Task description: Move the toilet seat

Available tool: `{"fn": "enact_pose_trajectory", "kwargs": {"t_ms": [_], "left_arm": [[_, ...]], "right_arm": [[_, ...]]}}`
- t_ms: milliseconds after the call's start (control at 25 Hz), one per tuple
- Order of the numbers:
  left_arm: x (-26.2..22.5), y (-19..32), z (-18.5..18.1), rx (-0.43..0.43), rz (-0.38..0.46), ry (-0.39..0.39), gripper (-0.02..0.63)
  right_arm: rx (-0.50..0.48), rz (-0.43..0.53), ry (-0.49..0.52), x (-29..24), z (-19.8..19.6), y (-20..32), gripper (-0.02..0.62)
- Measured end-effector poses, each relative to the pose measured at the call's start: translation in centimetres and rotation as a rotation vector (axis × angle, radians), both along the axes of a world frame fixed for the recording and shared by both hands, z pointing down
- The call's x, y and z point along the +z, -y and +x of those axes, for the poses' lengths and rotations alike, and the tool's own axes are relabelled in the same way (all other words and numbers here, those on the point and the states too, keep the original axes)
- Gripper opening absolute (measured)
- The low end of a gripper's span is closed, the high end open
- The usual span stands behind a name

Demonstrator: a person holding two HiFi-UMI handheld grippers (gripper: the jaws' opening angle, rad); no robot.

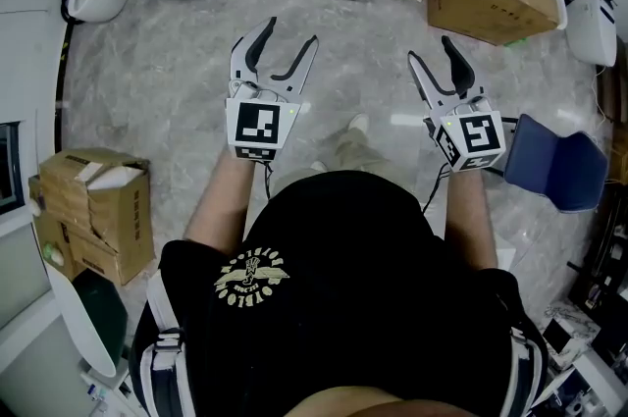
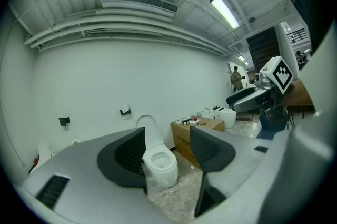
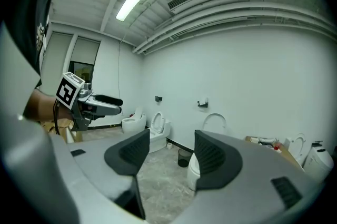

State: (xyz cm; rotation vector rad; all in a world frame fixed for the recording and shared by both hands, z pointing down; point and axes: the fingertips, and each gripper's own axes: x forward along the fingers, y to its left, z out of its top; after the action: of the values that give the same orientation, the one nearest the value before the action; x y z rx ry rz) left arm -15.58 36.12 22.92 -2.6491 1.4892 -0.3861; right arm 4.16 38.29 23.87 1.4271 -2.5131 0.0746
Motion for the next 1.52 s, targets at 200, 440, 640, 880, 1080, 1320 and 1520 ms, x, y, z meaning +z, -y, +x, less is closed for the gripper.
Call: {"fn": "enact_pose_trajectory", "kwargs": {"t_ms": [200, 440, 640, 880, 1080, 1320, 1520], "left_arm": [[-0.1, 3.1, 1.3, -0.002, 0.001, -0.005, 0.261], [-0.9, 6.5, 3.4, -0.002, 0.012, -0.007, 0.261], [-1.4, 10.0, 5.7, -0.017, 0.03, -0.01, 0.261], [-2.4, 13.7, 8.4, -0.036, 0.052, -0.013, 0.261], [-2.5, 16.5, 10.4, -0.06, 0.061, -0.01, 0.261], [-1.8, 17.1, 11.6, -0.083, 0.042, 0.01, 0.261], [-1.6, 17.3, 11.3, -0.098, 0.034, 0.035, 0.261]], "right_arm": [[-0.009, -0.008, 0.003, 0.1, 0.8, 2.7, 0.256], [-0.012, 0.004, -0.005, -0.8, 3.1, 6.1, 0.256], [-0.021, 0.026, -0.009, -1.4, 5.5, 9.8, 0.256], [-0.042, 0.045, -0.018, -2.1, 8.1, 13.8, 0.256], [-0.075, 0.042, -0.017, -1.8, 9.9, 16.9, 0.256], [-0.117, 0.036, -0.012, -1.4, 10.6, 18.6, 0.256], [-0.223, -0.017, -0.009, 0.0, 8.9, 17.8, 0.256]]}}
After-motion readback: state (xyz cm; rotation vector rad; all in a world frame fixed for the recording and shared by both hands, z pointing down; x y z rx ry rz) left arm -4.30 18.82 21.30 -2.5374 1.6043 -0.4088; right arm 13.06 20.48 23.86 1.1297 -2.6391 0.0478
